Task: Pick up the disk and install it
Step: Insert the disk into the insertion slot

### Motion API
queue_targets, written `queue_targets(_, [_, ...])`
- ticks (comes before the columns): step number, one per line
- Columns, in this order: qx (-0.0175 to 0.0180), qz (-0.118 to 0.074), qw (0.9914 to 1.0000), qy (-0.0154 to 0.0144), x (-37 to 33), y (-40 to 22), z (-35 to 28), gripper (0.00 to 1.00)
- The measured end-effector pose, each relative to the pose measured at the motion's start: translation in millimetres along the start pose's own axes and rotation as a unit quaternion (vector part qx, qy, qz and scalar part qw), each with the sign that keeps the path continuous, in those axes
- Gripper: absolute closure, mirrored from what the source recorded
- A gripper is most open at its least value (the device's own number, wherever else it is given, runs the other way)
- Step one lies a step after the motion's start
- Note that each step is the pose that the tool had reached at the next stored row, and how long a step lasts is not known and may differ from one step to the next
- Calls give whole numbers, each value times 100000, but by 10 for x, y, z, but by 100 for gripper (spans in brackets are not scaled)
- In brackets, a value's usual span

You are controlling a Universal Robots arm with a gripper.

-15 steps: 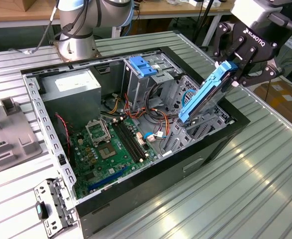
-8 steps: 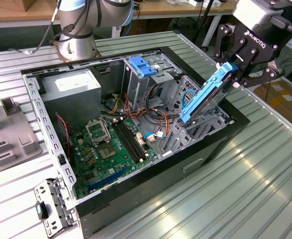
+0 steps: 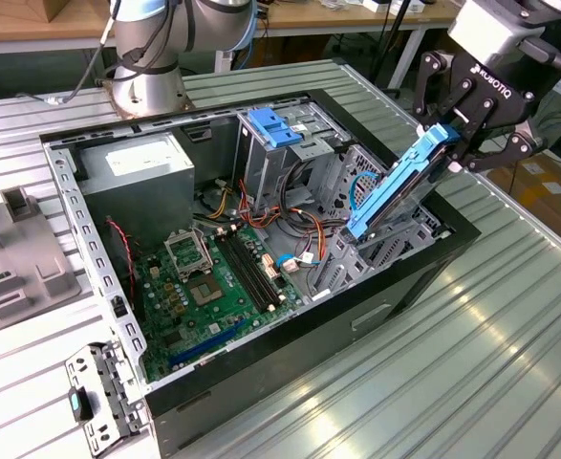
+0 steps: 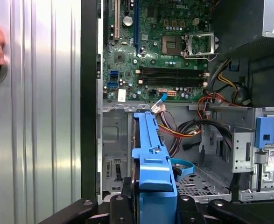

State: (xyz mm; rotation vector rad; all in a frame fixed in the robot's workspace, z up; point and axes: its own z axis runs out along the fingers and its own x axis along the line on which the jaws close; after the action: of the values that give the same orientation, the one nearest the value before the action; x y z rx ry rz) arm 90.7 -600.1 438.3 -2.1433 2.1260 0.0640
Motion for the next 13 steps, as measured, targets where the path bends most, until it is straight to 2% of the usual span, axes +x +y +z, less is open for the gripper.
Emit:
queue_targets(4, [62,569,99998,34,8,3,66,64])
queue_targets(12, [61,656,99998,37,19,9,159,64])
queue_targets(13, [71,748,99997,50,30,14,252,64])
